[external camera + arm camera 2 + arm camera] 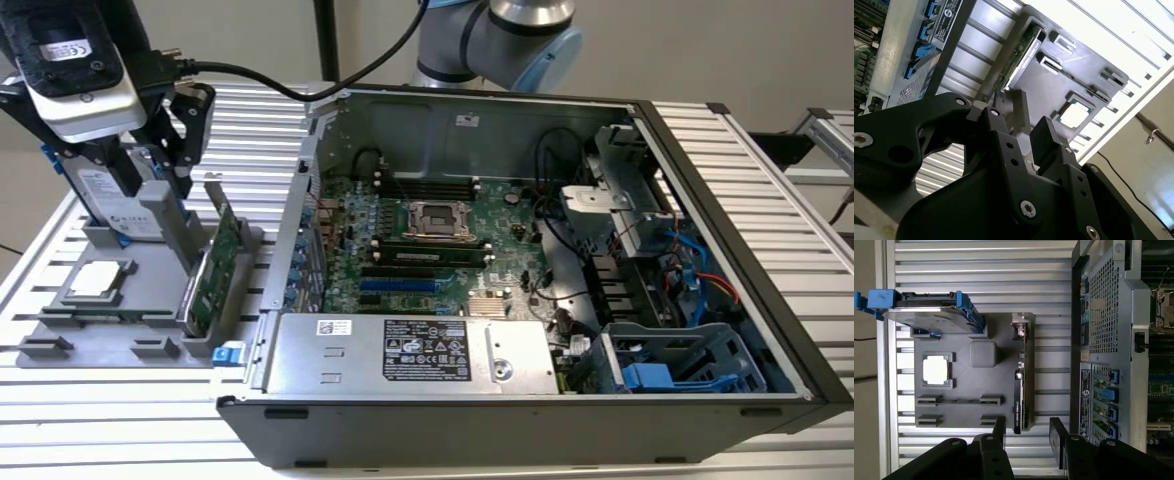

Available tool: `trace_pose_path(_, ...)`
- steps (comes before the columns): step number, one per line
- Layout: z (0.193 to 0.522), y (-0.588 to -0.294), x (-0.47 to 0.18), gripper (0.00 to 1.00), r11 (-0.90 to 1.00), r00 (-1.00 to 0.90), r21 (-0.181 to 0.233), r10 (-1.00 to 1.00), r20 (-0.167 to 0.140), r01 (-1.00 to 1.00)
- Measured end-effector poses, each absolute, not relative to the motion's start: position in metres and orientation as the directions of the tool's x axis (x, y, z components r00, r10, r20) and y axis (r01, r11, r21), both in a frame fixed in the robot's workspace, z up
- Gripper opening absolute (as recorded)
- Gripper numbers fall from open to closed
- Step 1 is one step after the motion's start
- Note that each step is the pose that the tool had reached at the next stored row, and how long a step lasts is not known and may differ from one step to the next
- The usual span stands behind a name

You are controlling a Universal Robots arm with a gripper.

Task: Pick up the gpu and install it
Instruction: 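Pick up the gpu and move the gpu toward the slot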

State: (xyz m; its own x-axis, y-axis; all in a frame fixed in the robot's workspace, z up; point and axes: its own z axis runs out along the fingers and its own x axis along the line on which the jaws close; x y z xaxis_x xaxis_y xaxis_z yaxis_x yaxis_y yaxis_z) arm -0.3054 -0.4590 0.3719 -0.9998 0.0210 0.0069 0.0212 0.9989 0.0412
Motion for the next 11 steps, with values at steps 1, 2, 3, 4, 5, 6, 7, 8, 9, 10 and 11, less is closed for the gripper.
trace_pose_path(1,0.3719,-0.459,-0.3054,1.0,0.999,-1.0,0.041,0.021,0.007,0.021)
trace_pose_path(2,0.3718,-0.459,-0.3054,1.0,0.999,-1.0,0.041,0.021,0.007,0.021)
trace_pose_path(3,0.3716,-0.459,-0.3053,1.0,0.999,-1.0,0.041,0.021,0.007,0.021)
trace_pose_path(4,0.3711,-0.459,-0.3053,1.0,0.999,-1.0,0.041,0.021,0.007,0.021)
trace_pose_path(5,0.3706,-0.459,-0.3054,1.0,0.999,-1.0,0.041,0.021,0.007,0.021)
trace_pose_path(6,0.3702,-0.459,-0.3054,1.0,0.999,-1.0,0.041,0.021,0.007,0.021)
trace_pose_path(7,0.3696,-0.459,-0.3053,1.0,0.999,-1.0,0.041,0.021,0.007,0.021)
trace_pose_path(8,0.3691,-0.459,-0.3053,1.0,0.999,-1.0,0.041,0.021,0.007,0.021)
trace_pose_path(9,0.3686,-0.459,-0.3054,1.0,0.999,-1.0,0.041,0.021,0.007,0.021)
trace_pose_path(10,0.3681,-0.459,-0.3054,1.0,0.999,-1.0,0.04,0.021,0.007,0.021)
trace_pose_path(11,0.3676,-0.459,-0.3054,1.0,0.999,-1.0,0.04,0.021,0.007,0.021)
